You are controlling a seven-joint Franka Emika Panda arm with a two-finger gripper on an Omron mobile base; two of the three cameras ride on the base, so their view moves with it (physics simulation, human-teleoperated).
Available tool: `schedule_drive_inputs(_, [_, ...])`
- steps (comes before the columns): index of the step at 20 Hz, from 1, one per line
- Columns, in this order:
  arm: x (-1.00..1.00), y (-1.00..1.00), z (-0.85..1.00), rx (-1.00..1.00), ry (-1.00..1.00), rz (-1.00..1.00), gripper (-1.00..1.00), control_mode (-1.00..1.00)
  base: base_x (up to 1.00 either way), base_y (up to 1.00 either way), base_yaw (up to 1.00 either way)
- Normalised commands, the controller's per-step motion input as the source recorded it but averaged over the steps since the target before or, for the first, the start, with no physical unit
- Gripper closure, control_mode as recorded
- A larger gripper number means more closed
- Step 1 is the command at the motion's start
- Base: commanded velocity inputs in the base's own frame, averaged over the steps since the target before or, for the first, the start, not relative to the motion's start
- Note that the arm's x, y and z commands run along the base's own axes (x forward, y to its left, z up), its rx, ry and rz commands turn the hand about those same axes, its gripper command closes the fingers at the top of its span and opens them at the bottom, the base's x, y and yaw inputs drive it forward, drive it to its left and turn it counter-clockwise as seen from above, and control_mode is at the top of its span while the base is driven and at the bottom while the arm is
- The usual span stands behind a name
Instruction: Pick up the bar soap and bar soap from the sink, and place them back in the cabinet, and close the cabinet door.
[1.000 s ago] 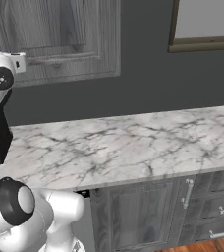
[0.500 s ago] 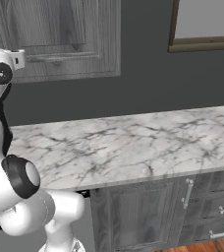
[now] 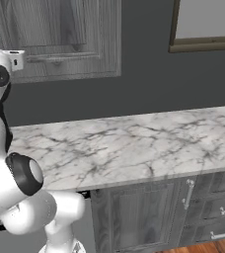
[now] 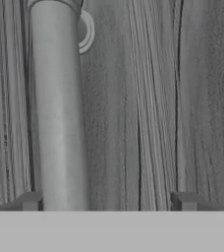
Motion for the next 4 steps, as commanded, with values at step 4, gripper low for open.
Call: schedule_drive_inputs(4, [0.11, 0.17, 0.0, 0.0, 0.04, 0.0, -1.0, -1.0, 0.0, 0.0, 0.0])
